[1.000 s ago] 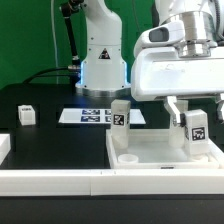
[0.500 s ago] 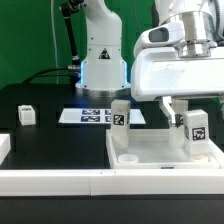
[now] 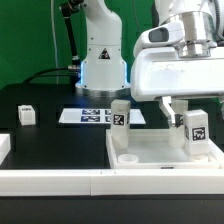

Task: Assemble square table

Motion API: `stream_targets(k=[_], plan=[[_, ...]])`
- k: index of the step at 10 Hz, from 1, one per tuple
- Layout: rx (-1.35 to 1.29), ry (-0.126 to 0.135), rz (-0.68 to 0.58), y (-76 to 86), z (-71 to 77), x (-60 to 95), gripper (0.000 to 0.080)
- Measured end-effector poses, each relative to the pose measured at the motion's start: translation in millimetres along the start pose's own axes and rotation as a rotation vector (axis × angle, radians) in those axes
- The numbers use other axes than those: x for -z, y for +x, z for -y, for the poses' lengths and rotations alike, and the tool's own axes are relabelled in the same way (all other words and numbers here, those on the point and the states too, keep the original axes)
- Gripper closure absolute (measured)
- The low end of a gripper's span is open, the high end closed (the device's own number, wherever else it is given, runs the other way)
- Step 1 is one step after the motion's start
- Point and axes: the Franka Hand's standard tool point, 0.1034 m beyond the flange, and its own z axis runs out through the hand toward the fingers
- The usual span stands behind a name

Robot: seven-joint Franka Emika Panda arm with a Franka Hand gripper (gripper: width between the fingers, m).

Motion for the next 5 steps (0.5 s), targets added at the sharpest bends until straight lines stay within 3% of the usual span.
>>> stream_targets(k=[2,4,5], plan=[[-0.061,0.043,0.092,3.4,-5.9,5.7,0.0150],[-0.086,0.056,0.123,-0.3,-1.3,1.7,0.0150],[-0.112,0.100,0.231,-3.0,6.0,-0.9,0.0150]])
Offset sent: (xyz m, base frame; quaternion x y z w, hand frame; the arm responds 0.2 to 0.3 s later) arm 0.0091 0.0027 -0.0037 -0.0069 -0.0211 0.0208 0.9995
